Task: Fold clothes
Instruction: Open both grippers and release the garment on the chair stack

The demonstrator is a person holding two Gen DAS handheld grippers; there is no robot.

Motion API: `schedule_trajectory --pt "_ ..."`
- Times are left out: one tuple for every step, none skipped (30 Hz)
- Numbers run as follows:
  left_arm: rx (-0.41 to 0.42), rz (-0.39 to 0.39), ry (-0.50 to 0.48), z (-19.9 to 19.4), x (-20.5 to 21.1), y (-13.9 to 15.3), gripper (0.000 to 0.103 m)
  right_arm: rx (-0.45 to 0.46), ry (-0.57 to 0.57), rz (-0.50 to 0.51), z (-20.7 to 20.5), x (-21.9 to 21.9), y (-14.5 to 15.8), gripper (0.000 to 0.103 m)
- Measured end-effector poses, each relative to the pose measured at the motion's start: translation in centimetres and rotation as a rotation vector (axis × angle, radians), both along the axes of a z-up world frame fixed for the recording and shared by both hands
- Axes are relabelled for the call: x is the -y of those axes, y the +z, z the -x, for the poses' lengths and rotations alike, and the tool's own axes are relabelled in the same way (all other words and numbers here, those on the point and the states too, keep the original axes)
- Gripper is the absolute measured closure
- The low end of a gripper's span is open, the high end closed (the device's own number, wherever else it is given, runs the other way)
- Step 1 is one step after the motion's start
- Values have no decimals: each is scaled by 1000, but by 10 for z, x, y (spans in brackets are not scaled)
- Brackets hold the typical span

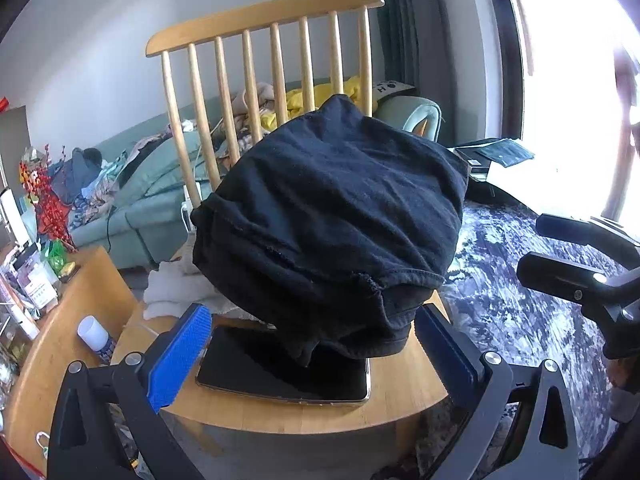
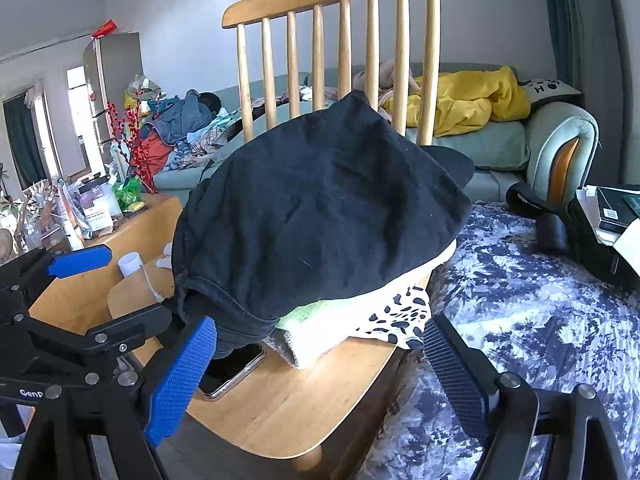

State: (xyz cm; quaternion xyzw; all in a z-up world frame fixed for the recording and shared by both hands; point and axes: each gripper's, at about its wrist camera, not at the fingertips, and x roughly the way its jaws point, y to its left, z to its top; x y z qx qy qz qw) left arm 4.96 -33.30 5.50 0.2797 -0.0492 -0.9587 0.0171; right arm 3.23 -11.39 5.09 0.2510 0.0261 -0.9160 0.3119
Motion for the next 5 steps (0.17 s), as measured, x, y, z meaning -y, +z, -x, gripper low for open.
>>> schedule_trajectory --pt "2 0 -1 0 0 0 0 2 0 0 0 0 0 15" --pt "3 2 -2 0 0 0 0 3 1 1 0 0 0 15" --pt "4 3 -4 0 0 0 0 5 2 2 0 0 -1 15" --pt "5 5 -5 0 0 0 0 7 2 2 0 0 -1 15" --pt "7 4 -5 0 0 0 0 9 3 3 0 0 -1 15"
